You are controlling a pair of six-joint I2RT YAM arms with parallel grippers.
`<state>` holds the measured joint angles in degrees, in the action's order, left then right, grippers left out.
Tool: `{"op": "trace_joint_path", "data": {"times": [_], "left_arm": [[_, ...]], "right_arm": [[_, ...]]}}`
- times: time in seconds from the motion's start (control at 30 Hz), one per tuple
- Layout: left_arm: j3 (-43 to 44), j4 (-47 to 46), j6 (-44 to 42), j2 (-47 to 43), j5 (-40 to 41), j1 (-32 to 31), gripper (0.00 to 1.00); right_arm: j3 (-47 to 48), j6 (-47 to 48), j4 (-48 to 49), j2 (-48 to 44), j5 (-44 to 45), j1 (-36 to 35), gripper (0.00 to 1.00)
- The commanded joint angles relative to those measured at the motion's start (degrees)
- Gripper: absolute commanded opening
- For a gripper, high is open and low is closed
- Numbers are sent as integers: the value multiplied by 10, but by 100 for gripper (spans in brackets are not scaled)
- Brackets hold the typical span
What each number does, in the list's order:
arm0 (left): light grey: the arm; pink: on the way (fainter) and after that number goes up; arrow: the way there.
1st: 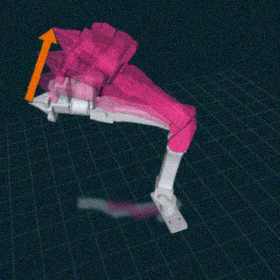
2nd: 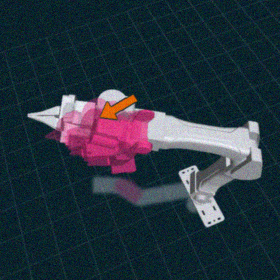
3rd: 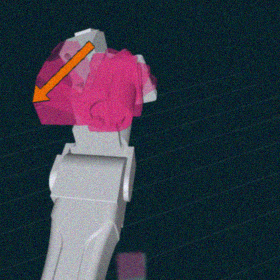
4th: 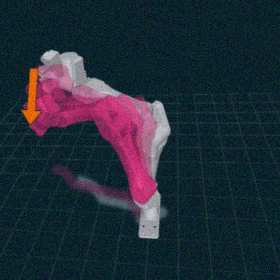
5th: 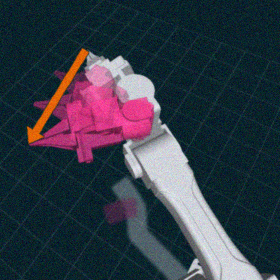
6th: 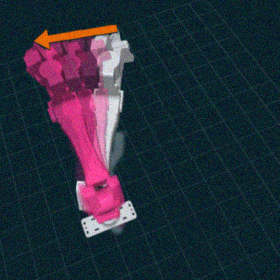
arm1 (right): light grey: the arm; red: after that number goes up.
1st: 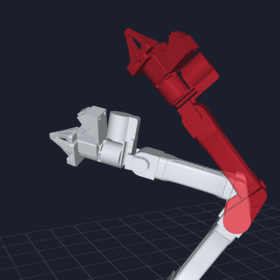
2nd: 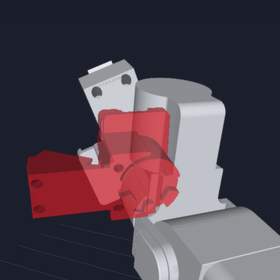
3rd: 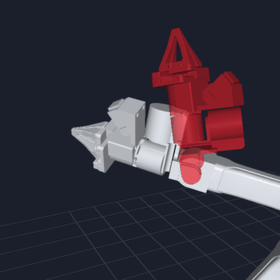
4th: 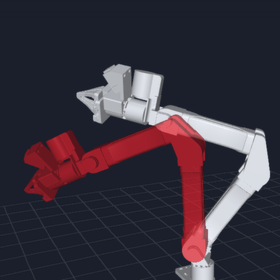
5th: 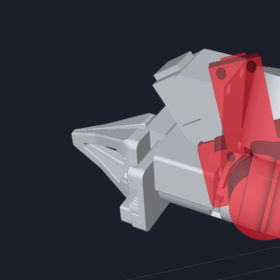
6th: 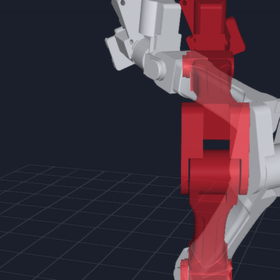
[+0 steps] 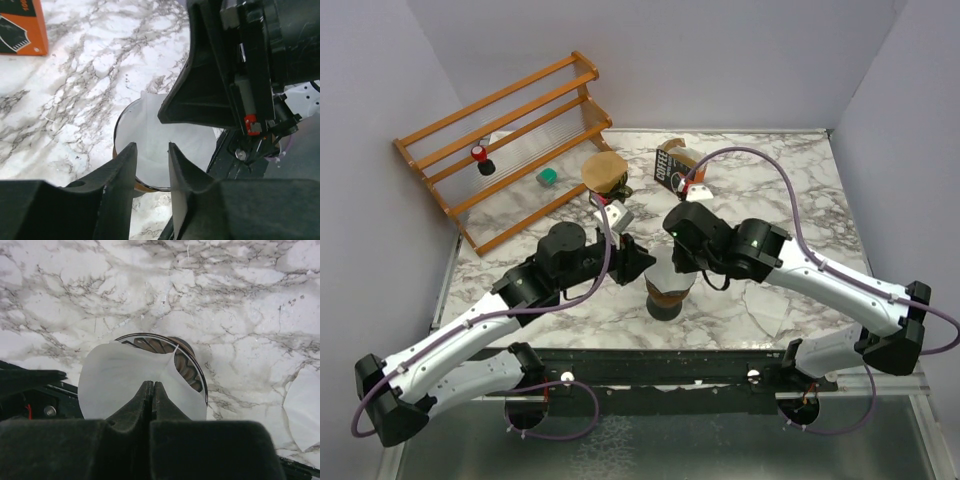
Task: Place the coffee filter in the dripper
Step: Place the coffee filter in the coffee dripper, then move the coffee server to the center of the board.
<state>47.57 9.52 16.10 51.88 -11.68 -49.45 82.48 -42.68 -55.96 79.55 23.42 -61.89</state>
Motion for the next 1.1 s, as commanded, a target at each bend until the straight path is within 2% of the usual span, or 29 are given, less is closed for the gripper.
{"op": "trace_joint_path", "data": {"times": [0.0, 0.33, 0.63, 0.87, 1.07], "left_arm": [[-7, -1, 31, -48, 61, 3, 36], [-93, 18, 152, -163, 193, 3, 53], [-167, 77, 259, -213, 254, 3, 57], [-235, 89, 354, -219, 236, 3, 57], [-297, 28, 419, -189, 148, 3, 55]], "right_arm": [[16, 39, 43, -38, 52, -3, 2], [-14, 116, 102, -99, 157, -2, 3], [-78, 168, 125, -135, 254, -2, 4], [-125, 145, 97, -147, 274, -2, 4], [-151, 130, 104, -183, 263, -3, 4]]}}
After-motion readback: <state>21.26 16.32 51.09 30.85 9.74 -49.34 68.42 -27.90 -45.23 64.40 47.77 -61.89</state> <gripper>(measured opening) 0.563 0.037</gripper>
